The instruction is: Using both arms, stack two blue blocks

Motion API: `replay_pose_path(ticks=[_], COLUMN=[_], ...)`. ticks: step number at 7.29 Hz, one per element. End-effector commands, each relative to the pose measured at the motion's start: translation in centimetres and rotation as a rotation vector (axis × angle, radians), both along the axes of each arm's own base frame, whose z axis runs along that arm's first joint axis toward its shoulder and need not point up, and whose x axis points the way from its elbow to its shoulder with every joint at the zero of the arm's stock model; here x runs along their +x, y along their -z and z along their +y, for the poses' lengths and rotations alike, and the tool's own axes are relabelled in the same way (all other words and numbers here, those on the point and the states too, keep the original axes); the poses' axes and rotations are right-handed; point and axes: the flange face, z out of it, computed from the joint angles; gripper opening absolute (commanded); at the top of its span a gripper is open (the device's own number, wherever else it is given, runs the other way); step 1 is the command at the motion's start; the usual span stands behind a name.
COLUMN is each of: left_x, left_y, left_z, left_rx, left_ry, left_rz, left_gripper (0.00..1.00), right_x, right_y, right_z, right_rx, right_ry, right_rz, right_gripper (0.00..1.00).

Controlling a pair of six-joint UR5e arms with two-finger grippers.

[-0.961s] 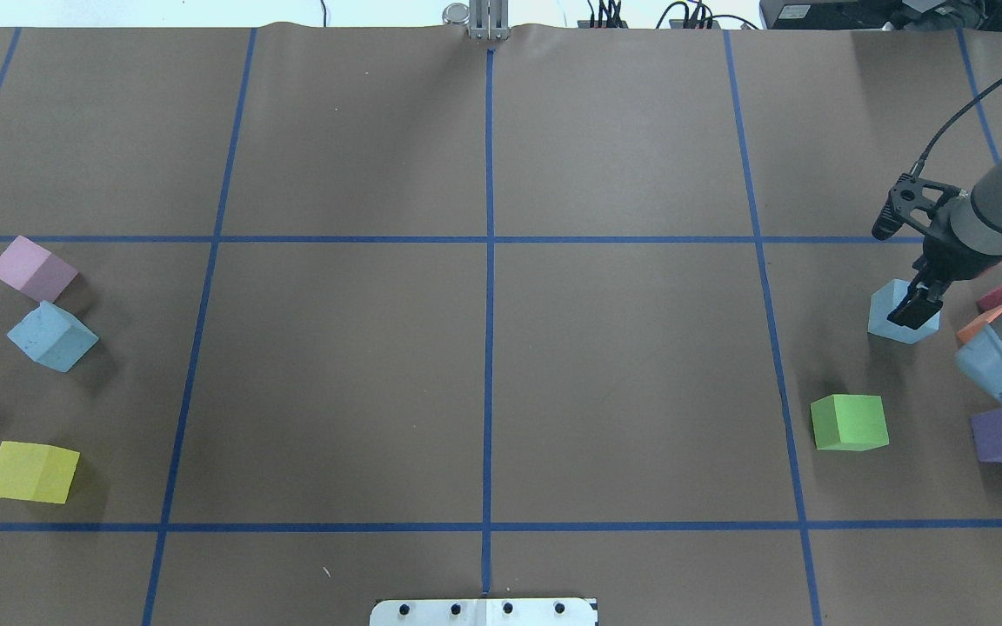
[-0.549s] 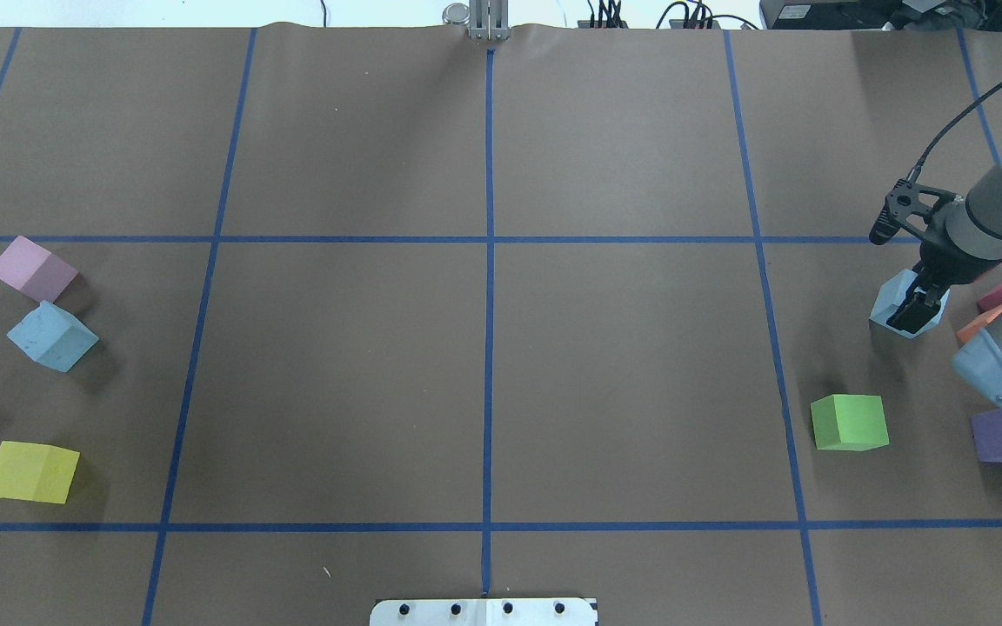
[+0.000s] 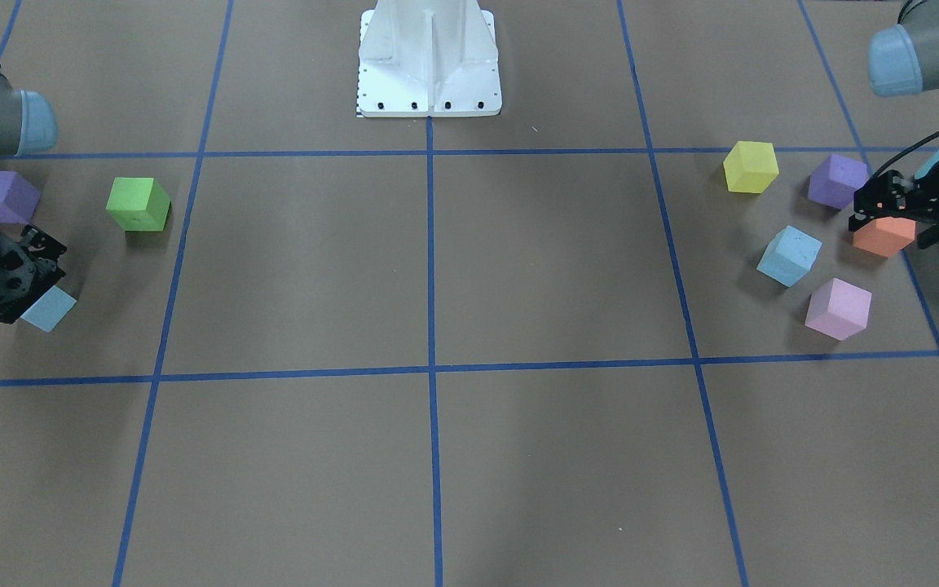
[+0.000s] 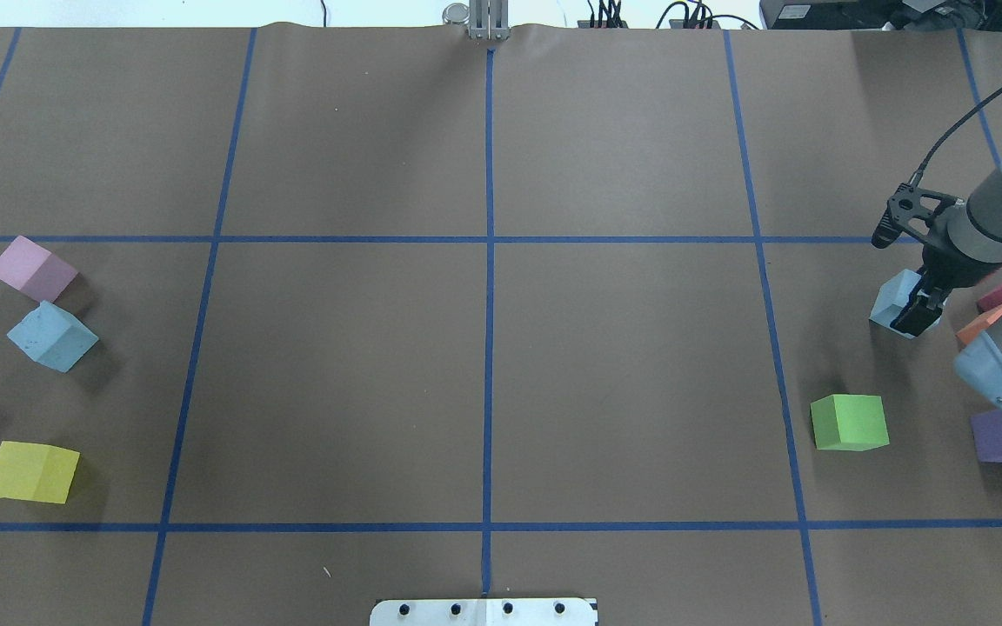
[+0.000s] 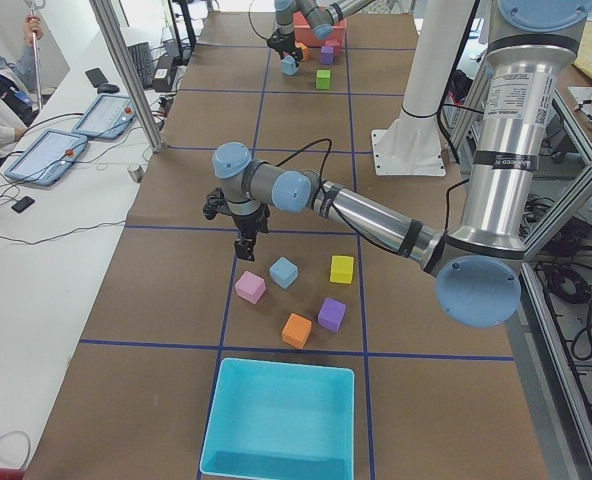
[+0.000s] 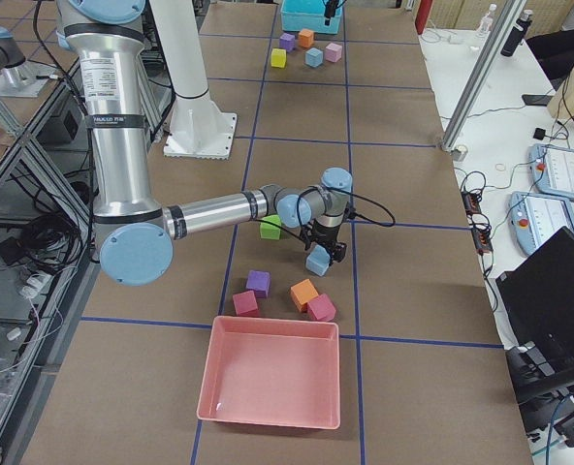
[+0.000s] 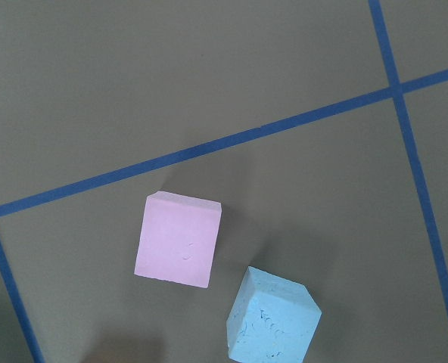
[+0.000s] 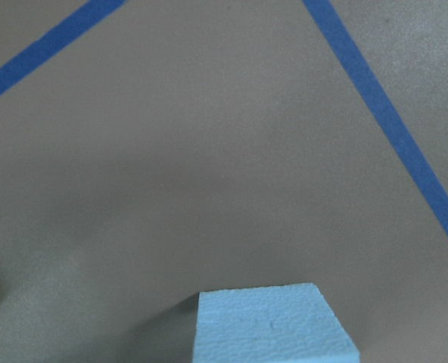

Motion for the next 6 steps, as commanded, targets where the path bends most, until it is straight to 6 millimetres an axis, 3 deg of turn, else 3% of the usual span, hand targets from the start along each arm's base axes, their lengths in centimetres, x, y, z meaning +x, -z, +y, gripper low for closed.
replay_pose_path(ticks=[1,3,6], left_x=[0.0,0.0,0.1], left_y=[-0.1,-0.3,-0.3], left_z=[0.0,-0.1,0.0], left_rx=[-0.001,-0.004,0.016], left_ry=[0.000,-0.001,-0.008], left_rz=[0.000,-0.003,0.002], left_gripper=[0.99,0.99,0.98], right_x=[-0.9,-1.2,-1.6], right_y=[-0.8,-0.8,0.7], right_z=[0.2,0.1,-0.3], right_rx=[-0.013,-0.014,0.002], right_ry=[0.008,0.010,0.019], right_rz=[0.016,0.016,-0.007], right_gripper=[0.85,0.65,0.57])
